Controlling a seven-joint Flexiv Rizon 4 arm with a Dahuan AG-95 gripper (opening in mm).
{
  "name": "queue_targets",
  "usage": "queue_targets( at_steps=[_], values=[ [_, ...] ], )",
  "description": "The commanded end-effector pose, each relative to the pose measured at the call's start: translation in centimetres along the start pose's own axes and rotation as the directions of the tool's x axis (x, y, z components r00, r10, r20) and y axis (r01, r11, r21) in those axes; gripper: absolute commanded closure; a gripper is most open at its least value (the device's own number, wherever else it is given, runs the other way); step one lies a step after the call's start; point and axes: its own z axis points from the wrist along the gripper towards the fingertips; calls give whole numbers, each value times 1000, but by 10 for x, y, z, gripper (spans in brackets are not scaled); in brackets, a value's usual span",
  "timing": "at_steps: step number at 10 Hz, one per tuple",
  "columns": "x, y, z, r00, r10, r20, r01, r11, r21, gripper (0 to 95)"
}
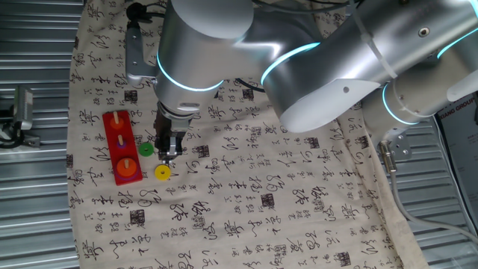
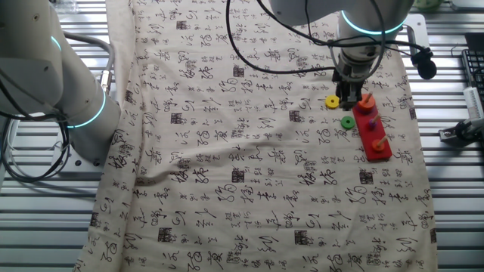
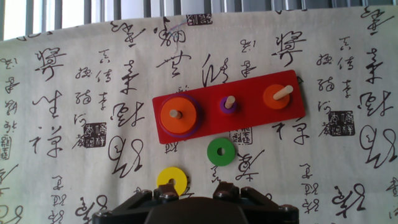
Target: Take out one Hanoi block and throw it aside
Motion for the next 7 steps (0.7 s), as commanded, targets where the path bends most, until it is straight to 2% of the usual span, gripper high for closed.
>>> queue_targets(
  at_steps=[1, 7],
  values=[
    [1, 0, 0, 1000, -4, 1, 4, 1000, -8, 570],
    [1, 0, 0, 1000, -4, -1, 4, 1000, -25, 570]
  ],
)
